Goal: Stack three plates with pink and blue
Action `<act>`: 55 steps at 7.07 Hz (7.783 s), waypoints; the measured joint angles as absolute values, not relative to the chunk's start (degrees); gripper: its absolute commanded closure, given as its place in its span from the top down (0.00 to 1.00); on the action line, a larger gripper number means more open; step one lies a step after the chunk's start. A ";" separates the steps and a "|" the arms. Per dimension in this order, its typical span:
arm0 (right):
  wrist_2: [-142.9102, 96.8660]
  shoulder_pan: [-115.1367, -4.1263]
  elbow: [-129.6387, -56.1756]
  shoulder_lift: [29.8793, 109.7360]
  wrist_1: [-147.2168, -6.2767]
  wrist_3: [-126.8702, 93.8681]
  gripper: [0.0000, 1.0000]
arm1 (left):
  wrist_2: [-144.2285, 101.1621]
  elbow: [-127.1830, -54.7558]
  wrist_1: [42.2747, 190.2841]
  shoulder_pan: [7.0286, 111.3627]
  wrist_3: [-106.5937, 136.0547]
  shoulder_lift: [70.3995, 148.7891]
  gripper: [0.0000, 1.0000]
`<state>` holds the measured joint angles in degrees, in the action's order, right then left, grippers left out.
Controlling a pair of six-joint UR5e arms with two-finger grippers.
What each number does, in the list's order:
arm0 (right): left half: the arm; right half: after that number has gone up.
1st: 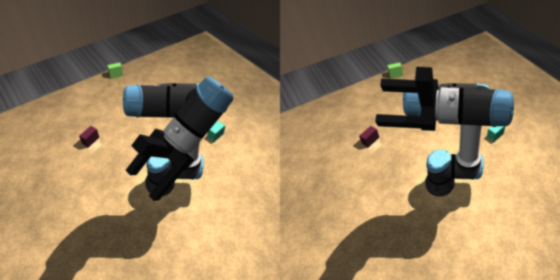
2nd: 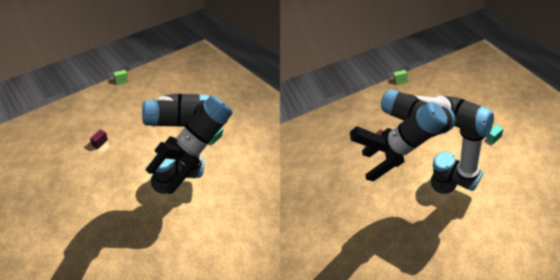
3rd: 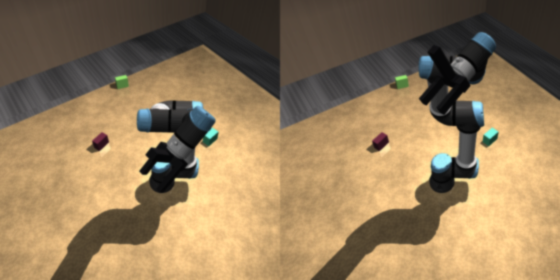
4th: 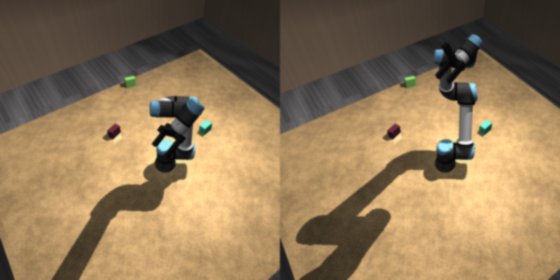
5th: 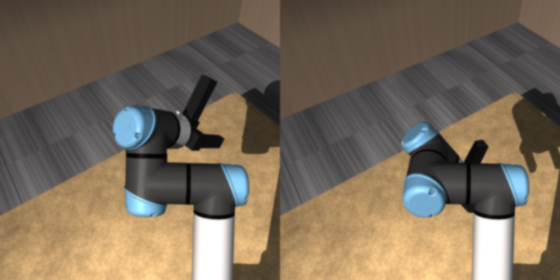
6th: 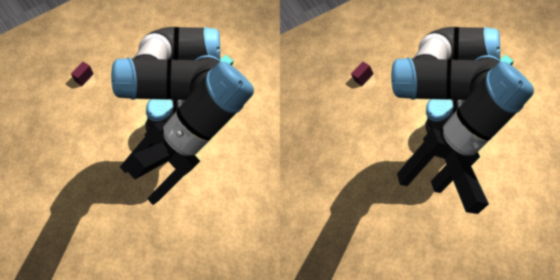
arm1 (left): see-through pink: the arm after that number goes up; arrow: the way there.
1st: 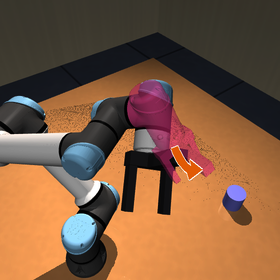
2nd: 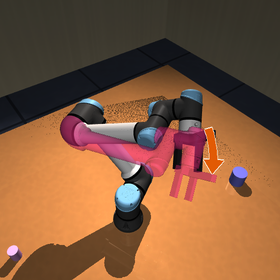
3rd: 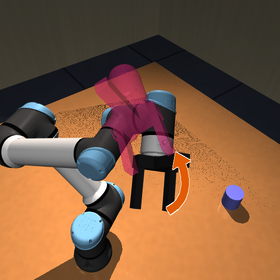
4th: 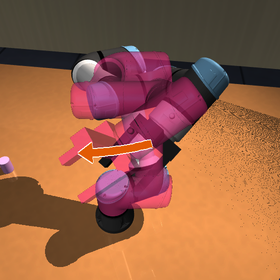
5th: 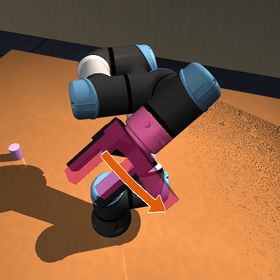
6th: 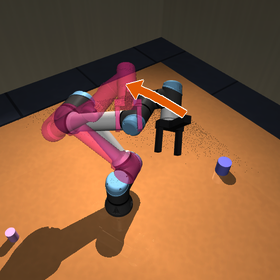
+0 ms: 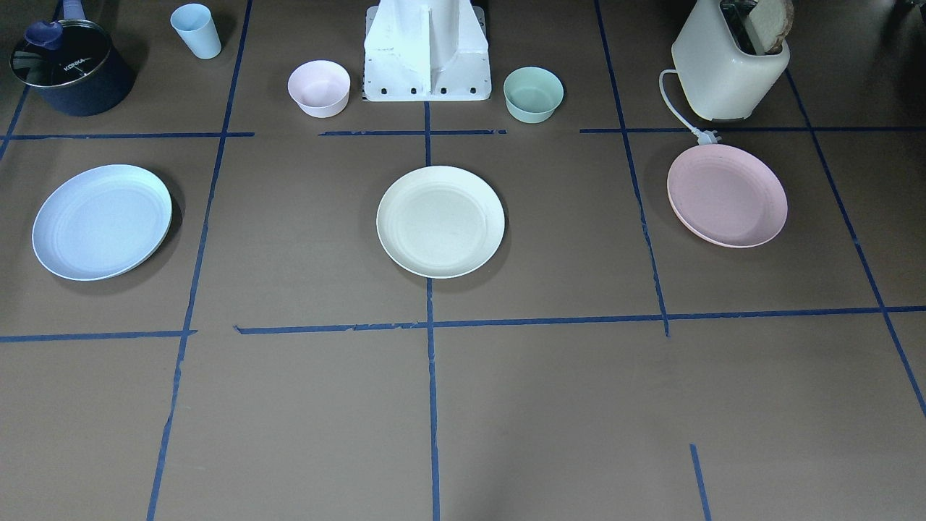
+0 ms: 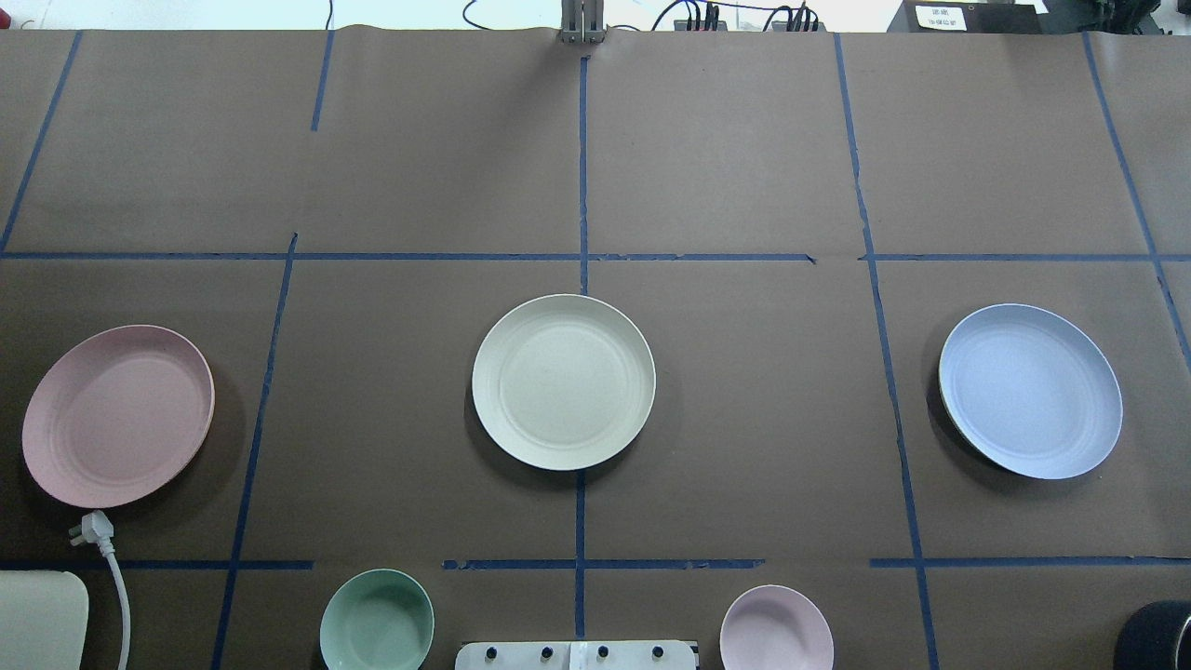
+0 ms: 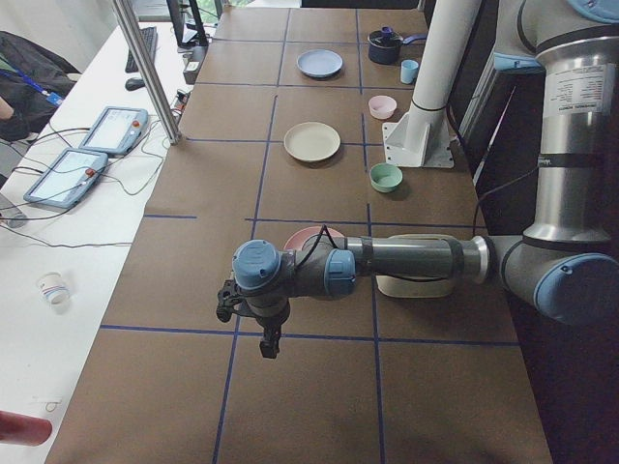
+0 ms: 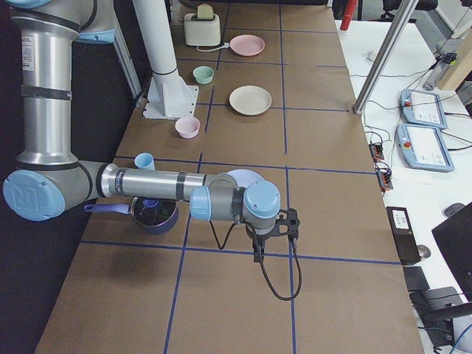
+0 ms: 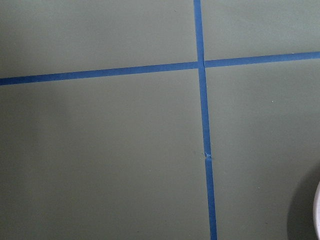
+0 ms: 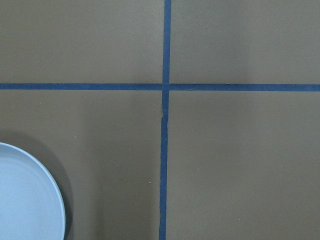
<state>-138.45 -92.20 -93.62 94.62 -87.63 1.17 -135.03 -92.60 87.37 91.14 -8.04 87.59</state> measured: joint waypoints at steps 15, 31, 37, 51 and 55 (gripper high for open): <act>-140.14 -92.11 -95.15 93.87 -87.65 0.73 1.00 | -125.98 -87.41 145.54 55.15 55.56 79.15 0.04; -138.01 -77.89 -97.18 94.39 -62.81 -37.34 1.00 | -110.34 -107.43 114.89 28.50 105.78 112.92 0.00; -132.60 -68.53 -96.96 96.78 -54.25 -47.00 1.00 | -108.52 -103.14 115.13 26.95 105.69 115.66 1.00; -125.00 -57.77 -92.91 103.20 -46.98 -48.72 0.00 | -125.81 -117.87 104.93 48.31 85.79 101.96 1.00; -129.92 -63.36 -97.32 103.95 -43.52 -48.92 0.00 | -130.10 -114.62 102.43 66.74 46.63 87.94 1.00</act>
